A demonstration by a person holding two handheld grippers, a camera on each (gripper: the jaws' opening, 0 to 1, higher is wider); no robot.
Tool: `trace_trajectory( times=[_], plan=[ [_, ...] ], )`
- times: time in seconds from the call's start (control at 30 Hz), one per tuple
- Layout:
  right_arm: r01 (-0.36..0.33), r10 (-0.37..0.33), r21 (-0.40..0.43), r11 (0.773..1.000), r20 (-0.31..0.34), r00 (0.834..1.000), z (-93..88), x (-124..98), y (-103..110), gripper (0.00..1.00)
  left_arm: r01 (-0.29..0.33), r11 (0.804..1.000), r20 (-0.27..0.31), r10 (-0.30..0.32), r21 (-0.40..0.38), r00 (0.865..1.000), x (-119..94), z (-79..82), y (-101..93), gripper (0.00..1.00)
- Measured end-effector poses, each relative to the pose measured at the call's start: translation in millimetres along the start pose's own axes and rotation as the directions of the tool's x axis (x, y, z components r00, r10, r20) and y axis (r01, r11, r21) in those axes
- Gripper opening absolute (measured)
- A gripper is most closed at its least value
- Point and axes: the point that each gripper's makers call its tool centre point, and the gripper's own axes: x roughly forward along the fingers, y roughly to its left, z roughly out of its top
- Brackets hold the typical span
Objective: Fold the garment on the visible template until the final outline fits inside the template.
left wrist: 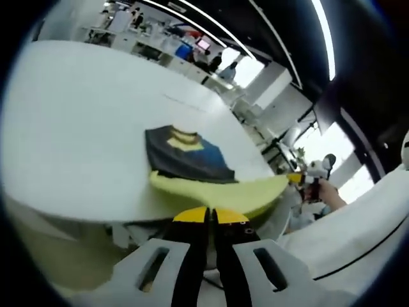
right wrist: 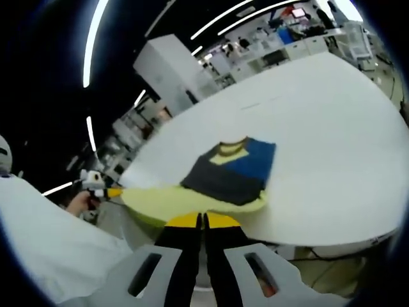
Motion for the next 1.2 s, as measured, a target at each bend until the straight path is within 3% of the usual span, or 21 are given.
trace_trajectory(
  times=[0.3,0.87,1.2],
  plan=[
    [-0.006,0.006,-0.001,1.000,0.059,0.998,23.9,5,-3,0.03,0.026,0.999,0.036,-0.027,0.025,0.999,6,33.0,-2.9,0.00],
    [0.004,-0.003,-0.010,1.000,0.063,0.998,50.5,27,-17,0.03,0.018,0.999,0.014,-0.018,0.031,1.000,22,54.2,9.9,0.00],
    [0.031,-0.032,0.017,0.999,0.056,0.998,61.4,35,-28,0.03,0.004,0.999,-0.010,-0.004,0.048,1.000,41,78.8,19.5,0.00]
  ],
)
